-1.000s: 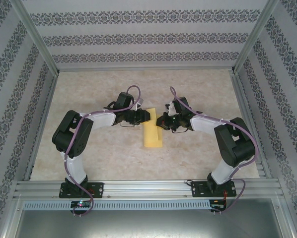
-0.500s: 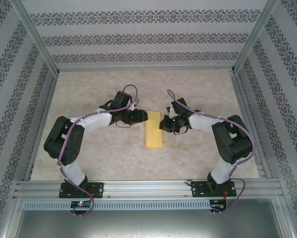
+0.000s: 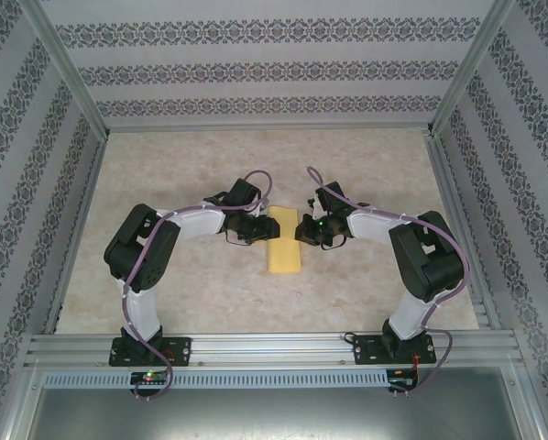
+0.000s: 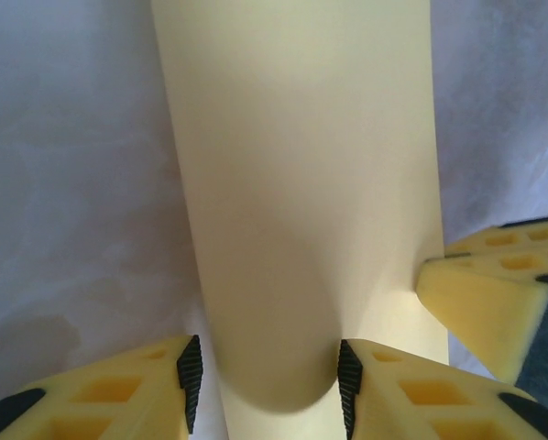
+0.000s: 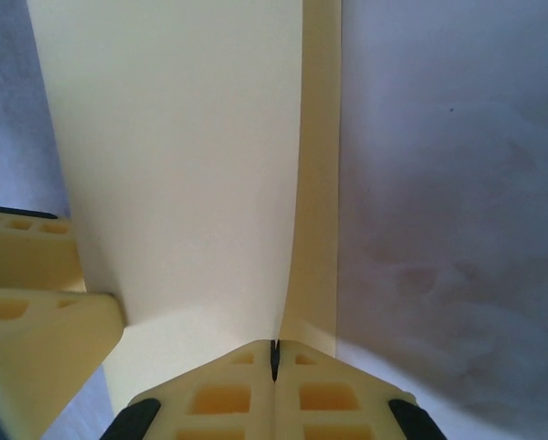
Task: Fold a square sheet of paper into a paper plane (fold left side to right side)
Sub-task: First fold in half a square sheet of paper at the center of the table.
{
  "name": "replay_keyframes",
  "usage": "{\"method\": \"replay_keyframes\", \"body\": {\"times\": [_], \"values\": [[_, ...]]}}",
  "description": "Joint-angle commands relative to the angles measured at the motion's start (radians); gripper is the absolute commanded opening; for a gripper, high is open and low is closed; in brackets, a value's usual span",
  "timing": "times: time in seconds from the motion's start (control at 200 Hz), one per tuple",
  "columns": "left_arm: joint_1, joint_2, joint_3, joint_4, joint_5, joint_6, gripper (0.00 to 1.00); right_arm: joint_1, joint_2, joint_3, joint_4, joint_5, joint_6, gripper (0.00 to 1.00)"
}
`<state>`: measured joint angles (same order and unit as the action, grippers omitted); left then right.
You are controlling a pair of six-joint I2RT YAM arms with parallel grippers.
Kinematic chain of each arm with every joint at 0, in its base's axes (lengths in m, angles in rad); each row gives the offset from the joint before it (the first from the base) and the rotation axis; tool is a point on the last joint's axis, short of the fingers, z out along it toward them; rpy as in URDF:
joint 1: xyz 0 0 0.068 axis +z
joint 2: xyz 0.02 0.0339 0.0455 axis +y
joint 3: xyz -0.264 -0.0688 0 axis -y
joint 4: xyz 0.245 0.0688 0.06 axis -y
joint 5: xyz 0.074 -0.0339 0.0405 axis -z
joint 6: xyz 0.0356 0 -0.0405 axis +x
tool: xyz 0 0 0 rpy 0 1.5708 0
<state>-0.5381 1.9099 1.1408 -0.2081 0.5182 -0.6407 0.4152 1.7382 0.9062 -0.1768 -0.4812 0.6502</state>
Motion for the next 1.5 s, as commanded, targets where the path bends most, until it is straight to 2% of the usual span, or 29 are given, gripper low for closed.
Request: {"method": "replay_keyframes", "body": {"times": [0.0,0.135,0.255,0.59,1.499], "values": [[-0.017,0.02,0.032,-0.081,-0.048,0.024,0.41,0.006,-0.016,0.018,-0.027,0.045,-0.024,0.11],[-0.019,0.03,0.032,-0.099,-0.063,0.031,0.39,-0.011,-0.08,0.002,-0.055,0.118,-0.046,0.26],[-0.022,0.037,0.033,-0.105,-0.066,0.036,0.4,-0.036,-0.126,-0.019,-0.09,0.178,-0.069,0.32],[-0.028,0.053,0.049,-0.126,-0.078,0.047,0.4,-0.069,-0.093,-0.058,-0.096,0.161,-0.082,0.24],[-0.047,0.103,0.091,-0.179,-0.109,0.046,0.39,-0.06,-0.118,-0.05,-0.098,0.156,-0.089,0.24]]}}
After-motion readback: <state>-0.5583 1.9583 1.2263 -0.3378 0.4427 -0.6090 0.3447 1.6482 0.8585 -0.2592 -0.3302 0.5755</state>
